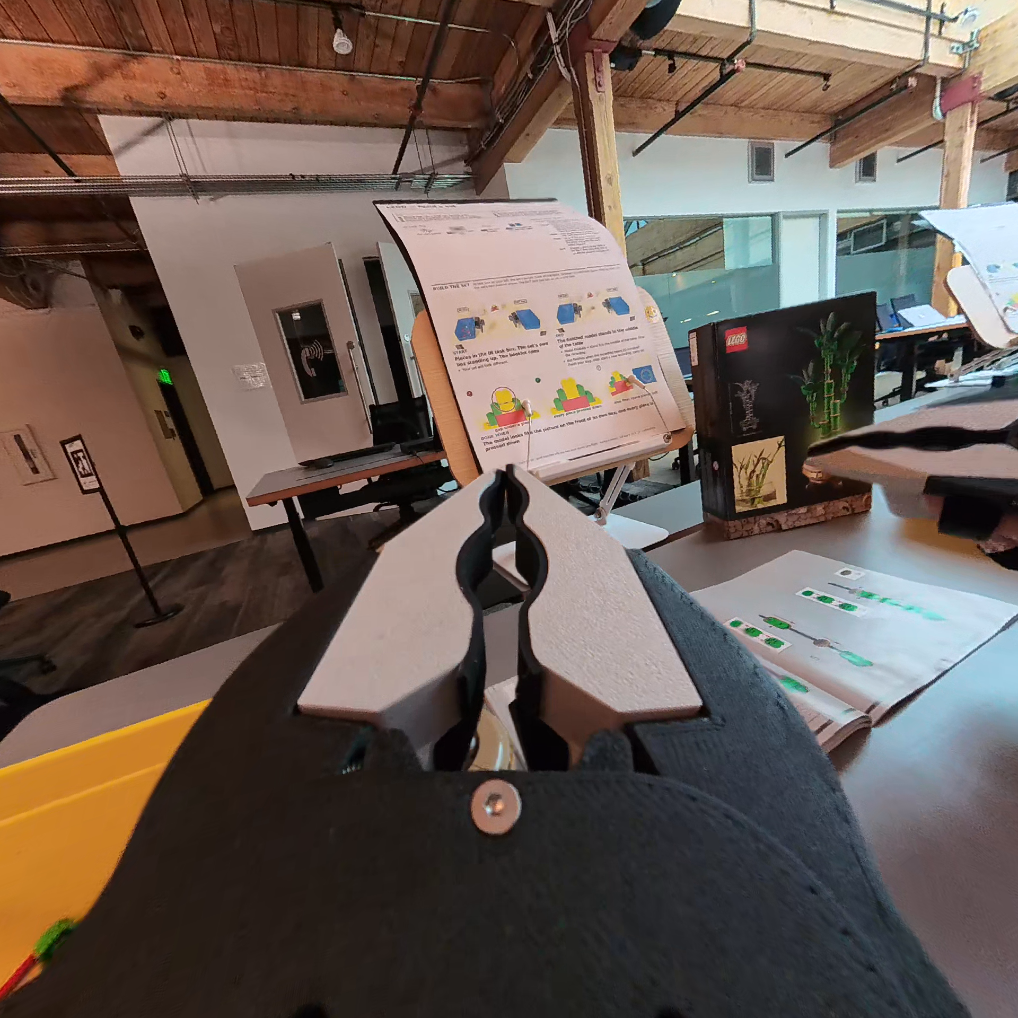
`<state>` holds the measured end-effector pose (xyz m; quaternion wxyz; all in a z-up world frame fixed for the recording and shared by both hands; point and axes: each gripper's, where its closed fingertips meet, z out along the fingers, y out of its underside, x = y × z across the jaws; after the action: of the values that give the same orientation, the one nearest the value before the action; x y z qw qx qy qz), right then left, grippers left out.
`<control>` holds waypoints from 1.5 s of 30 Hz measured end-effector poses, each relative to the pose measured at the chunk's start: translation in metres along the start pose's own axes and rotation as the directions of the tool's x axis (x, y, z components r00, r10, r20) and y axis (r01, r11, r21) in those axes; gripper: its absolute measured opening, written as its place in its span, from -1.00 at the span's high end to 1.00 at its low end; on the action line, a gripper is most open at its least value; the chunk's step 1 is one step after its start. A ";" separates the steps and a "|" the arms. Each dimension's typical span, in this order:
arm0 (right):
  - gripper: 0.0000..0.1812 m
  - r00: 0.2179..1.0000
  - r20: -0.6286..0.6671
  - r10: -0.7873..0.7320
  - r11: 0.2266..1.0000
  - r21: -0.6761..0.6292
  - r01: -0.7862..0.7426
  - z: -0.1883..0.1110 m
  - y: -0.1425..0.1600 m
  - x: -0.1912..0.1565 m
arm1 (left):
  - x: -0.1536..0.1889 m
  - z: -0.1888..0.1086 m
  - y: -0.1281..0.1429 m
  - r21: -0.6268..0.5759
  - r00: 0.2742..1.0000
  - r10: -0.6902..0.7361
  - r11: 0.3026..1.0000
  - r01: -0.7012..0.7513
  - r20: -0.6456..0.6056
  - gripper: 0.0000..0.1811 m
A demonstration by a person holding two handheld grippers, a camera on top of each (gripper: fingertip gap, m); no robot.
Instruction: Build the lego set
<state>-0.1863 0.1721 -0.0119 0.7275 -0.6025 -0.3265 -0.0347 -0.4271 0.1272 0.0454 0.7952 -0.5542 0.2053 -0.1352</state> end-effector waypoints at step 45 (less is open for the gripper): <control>0.99 0.979 0.174 0.106 0.969 -0.238 -0.062 0.013 0.064 -0.034 | -0.224 -0.108 0.187 -0.800 0.796 -0.154 0.273 -0.535 -0.585 0.78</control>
<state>-0.1901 0.1895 -0.0835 0.6194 -0.6971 -0.3608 0.0147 -0.6776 0.2020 -0.1235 0.2210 -0.8140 0.5357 -0.0394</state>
